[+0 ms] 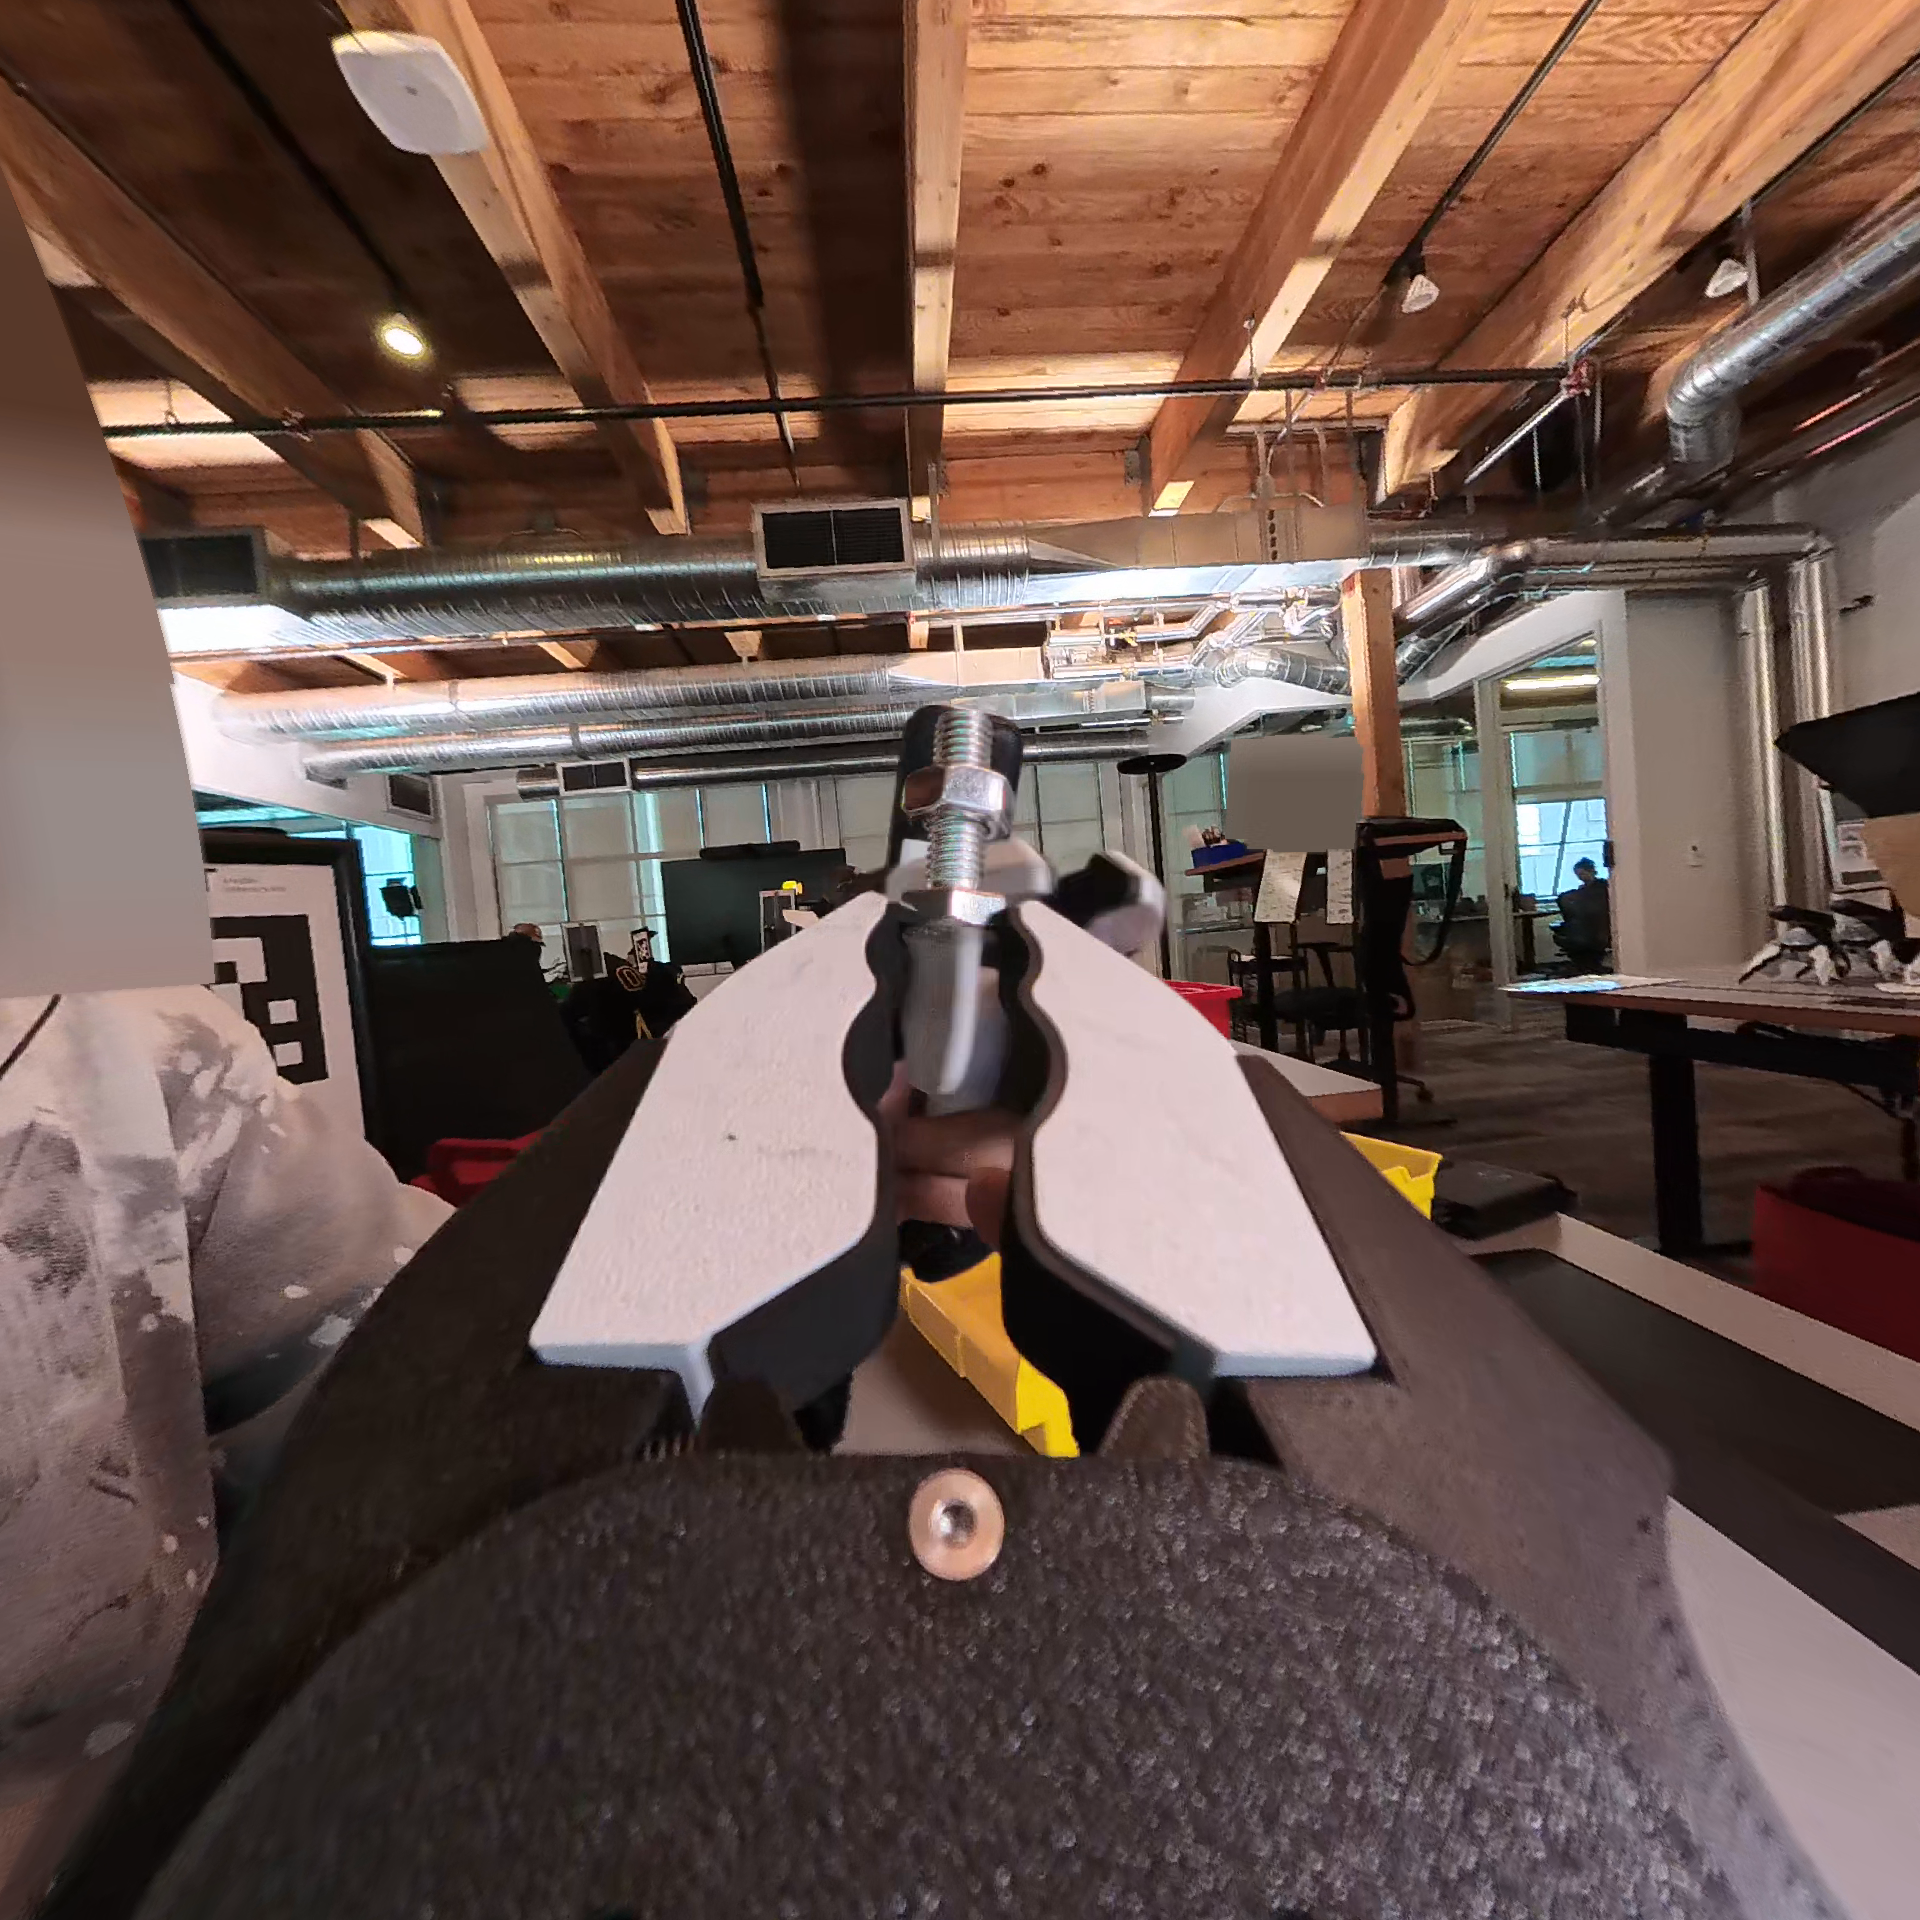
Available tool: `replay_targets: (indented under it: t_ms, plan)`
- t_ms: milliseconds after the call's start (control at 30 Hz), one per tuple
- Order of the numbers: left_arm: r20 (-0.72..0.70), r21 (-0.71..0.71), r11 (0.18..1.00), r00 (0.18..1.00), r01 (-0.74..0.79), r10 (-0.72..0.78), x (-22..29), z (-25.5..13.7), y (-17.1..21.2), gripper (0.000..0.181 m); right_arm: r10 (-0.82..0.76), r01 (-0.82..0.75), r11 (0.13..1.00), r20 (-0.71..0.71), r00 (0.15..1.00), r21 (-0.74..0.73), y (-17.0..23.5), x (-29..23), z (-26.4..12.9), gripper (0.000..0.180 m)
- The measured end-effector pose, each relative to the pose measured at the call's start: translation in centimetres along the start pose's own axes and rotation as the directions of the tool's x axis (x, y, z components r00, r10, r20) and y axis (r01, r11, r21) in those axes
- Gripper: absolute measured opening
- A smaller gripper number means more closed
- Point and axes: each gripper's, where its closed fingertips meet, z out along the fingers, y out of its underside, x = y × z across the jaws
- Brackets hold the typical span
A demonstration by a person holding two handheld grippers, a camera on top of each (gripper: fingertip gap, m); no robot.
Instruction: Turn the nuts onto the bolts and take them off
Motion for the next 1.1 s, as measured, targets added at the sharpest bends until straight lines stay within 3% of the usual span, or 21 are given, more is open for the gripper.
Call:
replay_targets:
  t_ms: [133, 233, 300, 367, 600, 733, 767, 800, 1033, 1100]
  plan:
    - [-0.086, 0.009, 1.0, 0.996, 0.002, -0.001, 2.0, 0.5, -0.2, 0.027, -0.009, 0.007, 0.999, -0.046, 0.999, -0.031, 0.8, 0.9, -0.1, 0.018]
    - [-0.068, -0.008, 1.0, 0.998, -0.009, 0.009, 1.8, 0.8, 0.2, 0.029, -0.008, 0.007, 0.999, -0.041, 0.999, -0.031, 1.0, 0.6, 0.2, 0.018]
    - [0.049, -0.022, 1.0, 0.999, 0.004, -0.003, -0.3, 0.4, 0.3, 0.007, 0.017, -0.017, 1.0, 0.007, 1.0, -0.003, 0.4, -0.1, 0.1, 0.018]
    - [0.148, -0.06, 0.997, 0.988, -0.038, 0.046, -2.0, -0.2, 0.7, 0.009, 0.009, -0.009, 1.0, 0.031, 0.999, 0.0, 0.1, -0.6, 0.2, 0.018]
    - [-0.09, -0.019, 1.0, 0.996, 0.0, -0.002, 2.6, 0.8, 0.0, 0.03, 0.009, -0.009, 1.0, -0.019, 1.0, -0.01, 0.6, 0.3, 0.1, 0.018]
    - [-0.046, -0.023, 1.0, 0.999, 0.012, -0.013, 1.8, 0.9, 0.0, 0.022, 0.019, -0.019, 1.0, 0.0, 1.0, 0.016, 0.3, -0.1, 0.1, 0.018]
    - [0.047, -0.032, 0.999, 0.999, 0.018, -0.017, 0.2, 0.6, 0.2, 0.007, 0.035, -0.036, 0.999, 0.028, 0.999, 0.024, 0.0, -0.4, 0.0, 0.018]
    - [0.095, -0.043, 0.999, 0.995, -0.006, 0.01, -0.7, 0.3, 0.4, 0.008, 0.031, -0.032, 0.999, 0.039, 0.999, 0.027, -0.2, -0.6, 0.0, 0.017]
    - [-0.095, -0.006, 1.0, 0.995, 0.002, -0.003, 2.8, 0.7, -0.4, 0.029, 0.026, -0.026, 1.0, -0.01, 1.0, 0.009, 0.4, 0.1, 0.1, 0.018]
    - [-0.087, -0.022, 1.0, 0.996, -0.003, 0.001, 2.9, 1.0, 0.0, 0.027, 0.017, -0.017, 1.0, -0.014, 1.0, -0.002, 0.7, 0.1, 0.2, 0.018]
